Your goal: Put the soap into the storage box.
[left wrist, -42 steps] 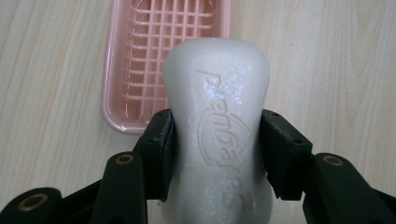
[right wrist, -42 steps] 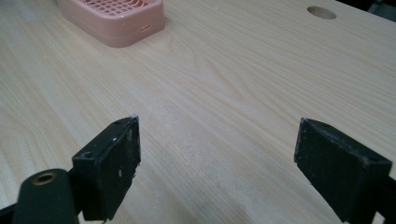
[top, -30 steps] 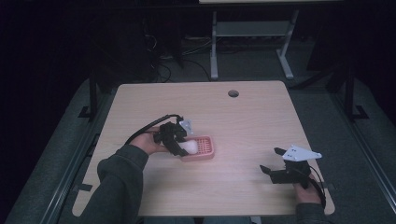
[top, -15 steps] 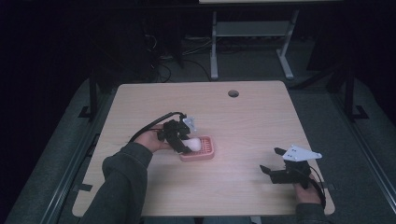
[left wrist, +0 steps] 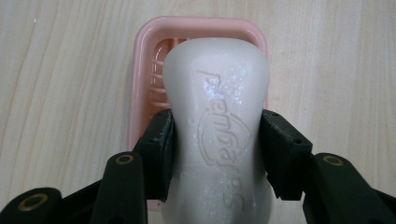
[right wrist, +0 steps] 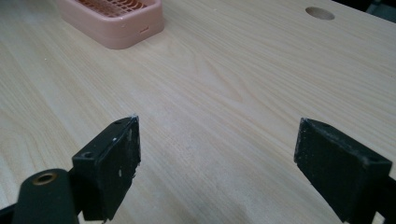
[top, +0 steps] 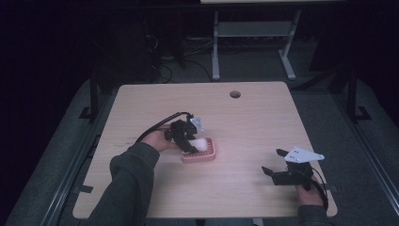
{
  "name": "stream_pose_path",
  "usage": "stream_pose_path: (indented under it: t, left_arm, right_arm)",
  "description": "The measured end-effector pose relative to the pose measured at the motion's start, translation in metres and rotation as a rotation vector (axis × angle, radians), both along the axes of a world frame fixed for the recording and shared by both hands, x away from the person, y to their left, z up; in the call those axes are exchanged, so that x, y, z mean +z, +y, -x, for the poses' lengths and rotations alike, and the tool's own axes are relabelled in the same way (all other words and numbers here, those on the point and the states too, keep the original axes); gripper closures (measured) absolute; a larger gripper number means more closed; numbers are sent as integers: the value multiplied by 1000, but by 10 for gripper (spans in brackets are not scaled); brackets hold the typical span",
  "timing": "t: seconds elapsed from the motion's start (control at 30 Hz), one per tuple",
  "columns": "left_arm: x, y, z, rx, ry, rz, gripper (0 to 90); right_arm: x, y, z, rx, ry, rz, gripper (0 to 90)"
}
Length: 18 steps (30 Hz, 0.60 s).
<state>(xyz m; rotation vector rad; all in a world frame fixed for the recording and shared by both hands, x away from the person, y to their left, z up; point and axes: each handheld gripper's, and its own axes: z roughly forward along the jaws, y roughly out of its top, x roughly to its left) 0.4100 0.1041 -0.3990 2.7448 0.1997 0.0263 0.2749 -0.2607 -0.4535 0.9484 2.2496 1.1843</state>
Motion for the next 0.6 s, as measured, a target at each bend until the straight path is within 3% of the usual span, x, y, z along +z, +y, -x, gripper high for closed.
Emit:
stream_pose_path:
  t: [0.6]
  left_arm:
    - [-11,-8,-6,-5,9,-10,493]
  right_arm:
    - [0,0,0,0,-1,-2,137]
